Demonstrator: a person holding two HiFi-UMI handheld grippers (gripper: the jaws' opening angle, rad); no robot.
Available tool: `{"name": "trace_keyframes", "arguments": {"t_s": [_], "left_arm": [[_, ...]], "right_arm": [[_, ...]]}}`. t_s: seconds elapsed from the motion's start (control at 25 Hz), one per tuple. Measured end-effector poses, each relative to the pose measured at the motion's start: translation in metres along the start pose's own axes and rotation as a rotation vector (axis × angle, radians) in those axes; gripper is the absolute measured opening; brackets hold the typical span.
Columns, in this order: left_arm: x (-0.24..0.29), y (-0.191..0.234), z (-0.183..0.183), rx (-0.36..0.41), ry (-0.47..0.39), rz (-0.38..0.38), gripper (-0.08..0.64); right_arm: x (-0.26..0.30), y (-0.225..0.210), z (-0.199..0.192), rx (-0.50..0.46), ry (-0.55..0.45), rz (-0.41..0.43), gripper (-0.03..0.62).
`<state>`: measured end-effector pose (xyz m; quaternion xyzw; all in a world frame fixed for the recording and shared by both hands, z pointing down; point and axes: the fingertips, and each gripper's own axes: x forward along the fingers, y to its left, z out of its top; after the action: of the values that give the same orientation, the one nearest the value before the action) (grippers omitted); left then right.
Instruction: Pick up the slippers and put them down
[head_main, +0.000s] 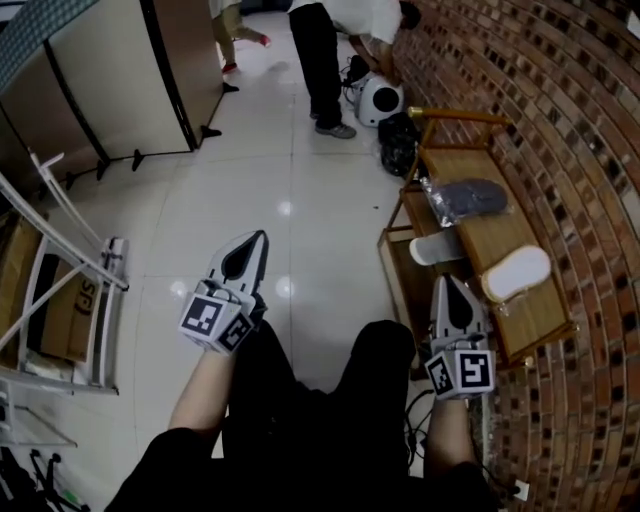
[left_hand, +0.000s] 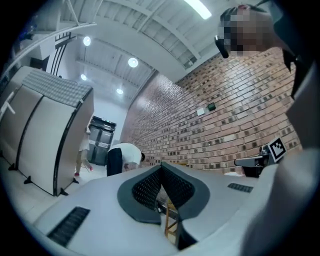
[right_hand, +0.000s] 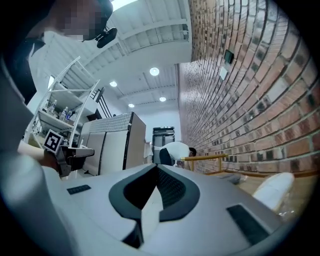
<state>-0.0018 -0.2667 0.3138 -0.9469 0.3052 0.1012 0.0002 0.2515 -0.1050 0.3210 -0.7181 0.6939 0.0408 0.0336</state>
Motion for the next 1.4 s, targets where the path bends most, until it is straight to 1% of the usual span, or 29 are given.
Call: {"name": "trace_keyframes", "arguments": {"t_s": [0.24, 0.44, 0.6, 0.64, 0.76, 0.96, 1.04, 1.16, 1.2, 1.24, 1.28, 1.32, 1.36, 1.4], "left_arm": [[0.051, -0.054, -0.003, 0.022, -0.016, -0.187, 0.000], [0.082, -0.120, -0.011, -0.009, 0.000, -0.329, 0.000], [0.097, -0.182, -0.018, 0.062, -0.004, -0.459, 0.000], [0.100, -0.199, -0.018, 0.052, 0.001, -0.493, 0.000], [0.105, -0.245, -0.017, -0.032, 0.031, -0.574, 0.000], [0.114, -0.300, -0.026, -0.063, 0.050, -0.668, 0.000], [0.115, -0.318, -0.029, -0.072, 0.063, -0.700, 0.000], [0.117, -0.337, -0.035, -0.073, 0.084, -0.730, 0.000], [0.118, -0.342, -0.037, -0.091, 0.090, -0.736, 0.000], [0.120, -0.345, -0.038, -0.126, 0.098, -0.738, 0.000], [0.122, -0.347, -0.039, -0.183, 0.108, -0.737, 0.000], [0.124, -0.346, -0.040, -0.265, 0.120, -0.731, 0.000], [0.127, -0.343, -0.042, -0.377, 0.132, -0.723, 0.000], [0.131, -0.338, -0.043, -0.517, 0.143, -0.710, 0.000]], "right_arm": [[-0.043, -0.034, 0.018, 0.000, -0.021, -0.153, 0.009], [-0.094, -0.063, 0.033, -0.029, -0.032, -0.260, 0.008], [-0.139, -0.087, 0.050, -0.037, -0.068, -0.343, 0.009], [-0.149, -0.093, 0.054, -0.042, -0.076, -0.365, 0.009], [-0.177, -0.106, 0.060, -0.054, -0.086, -0.423, 0.009], [-0.226, -0.127, 0.059, -0.072, -0.074, -0.526, 0.009], [-0.243, -0.137, 0.059, -0.050, -0.086, -0.561, 0.008], [-0.257, -0.148, 0.061, -0.027, -0.119, -0.587, 0.009], [-0.259, -0.151, 0.061, -0.024, -0.123, -0.590, 0.009], [-0.260, -0.154, 0.059, -0.020, -0.123, -0.590, 0.008], [-0.259, -0.155, 0.057, -0.015, -0.120, -0.585, 0.008], [-0.257, -0.156, 0.055, -0.011, -0.115, -0.578, 0.008], [-0.255, -0.156, 0.052, -0.008, -0.109, -0.569, 0.008], [-0.252, -0.155, 0.050, -0.005, -0.104, -0.560, 0.008]]}}
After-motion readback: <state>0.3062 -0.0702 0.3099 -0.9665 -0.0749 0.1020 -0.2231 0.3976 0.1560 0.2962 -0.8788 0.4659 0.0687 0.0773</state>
